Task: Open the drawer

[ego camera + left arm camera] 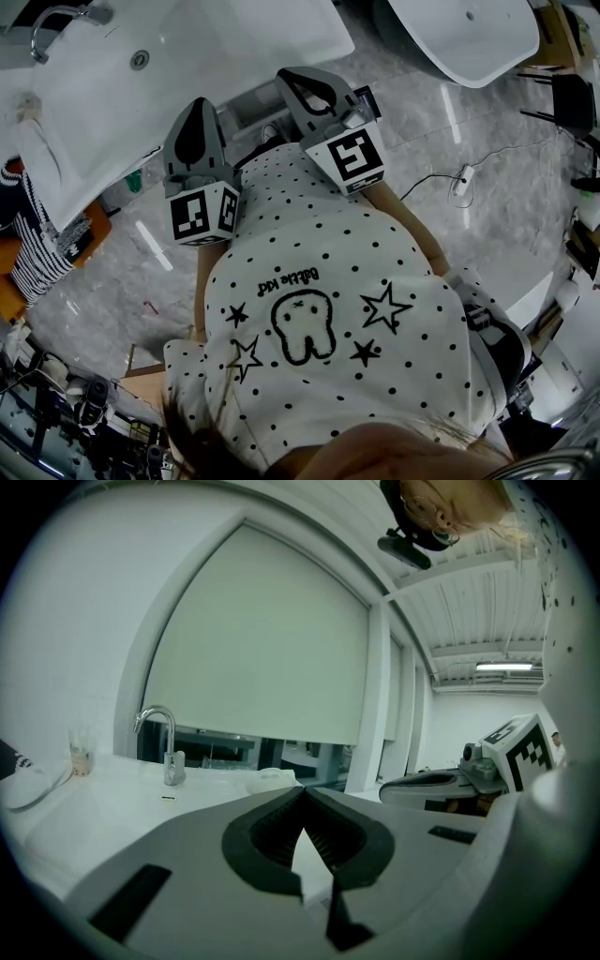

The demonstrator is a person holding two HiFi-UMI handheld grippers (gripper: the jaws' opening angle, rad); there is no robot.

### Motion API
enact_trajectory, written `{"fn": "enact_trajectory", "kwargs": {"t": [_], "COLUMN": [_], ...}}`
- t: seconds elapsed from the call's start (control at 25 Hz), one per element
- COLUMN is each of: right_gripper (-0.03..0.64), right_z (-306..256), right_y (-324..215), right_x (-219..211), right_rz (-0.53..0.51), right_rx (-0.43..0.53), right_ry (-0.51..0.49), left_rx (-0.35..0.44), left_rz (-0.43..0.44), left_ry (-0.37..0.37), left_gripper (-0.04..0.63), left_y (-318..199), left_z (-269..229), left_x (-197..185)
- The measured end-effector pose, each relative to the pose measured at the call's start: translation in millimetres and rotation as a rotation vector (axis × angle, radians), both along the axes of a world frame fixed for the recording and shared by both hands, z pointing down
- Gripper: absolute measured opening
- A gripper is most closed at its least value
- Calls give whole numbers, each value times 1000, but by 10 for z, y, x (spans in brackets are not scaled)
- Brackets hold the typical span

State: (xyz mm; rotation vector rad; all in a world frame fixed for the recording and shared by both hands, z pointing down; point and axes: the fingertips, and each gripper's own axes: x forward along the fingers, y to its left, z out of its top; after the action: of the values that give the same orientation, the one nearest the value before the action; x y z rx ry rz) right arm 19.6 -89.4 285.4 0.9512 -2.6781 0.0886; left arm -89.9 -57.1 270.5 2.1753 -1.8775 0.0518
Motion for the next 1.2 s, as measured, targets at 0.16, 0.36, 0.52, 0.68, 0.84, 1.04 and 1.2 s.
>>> {"fn": "enact_trajectory", "kwargs": {"t": [0.16, 0.36, 0.52, 0.68, 0.84, 1.04, 1.2], "right_gripper": [14, 14, 14, 14, 14, 14, 14], "right_z": [7, 23, 16, 25, 25, 26, 25], "right_y": [13, 23, 9, 12, 18, 13, 11], "right_x": [21, 59, 85, 96, 83, 80, 83], "right_rz": [7, 14, 25, 25, 18, 18, 19], "right_rx": [-6, -20, -20, -21, -18, -22, -22], "right_ry": [-2, -6, -13, -9, -5, -5, -4], "left_rx": [-2, 4, 10, 12, 14, 14, 14], "left_rz": [-3, -8, -13, -11, -7, -11, -12], "left_ry": [10, 27, 31, 33, 33, 37, 39], "left_gripper": [5, 5, 5, 5, 5, 5, 5], "left_y": [18, 38, 44, 46, 40, 35, 33], "left_z": [8, 1, -7, -3, -8, -11, -13], "left_x": [6, 11, 6, 15, 25, 12, 14]}}
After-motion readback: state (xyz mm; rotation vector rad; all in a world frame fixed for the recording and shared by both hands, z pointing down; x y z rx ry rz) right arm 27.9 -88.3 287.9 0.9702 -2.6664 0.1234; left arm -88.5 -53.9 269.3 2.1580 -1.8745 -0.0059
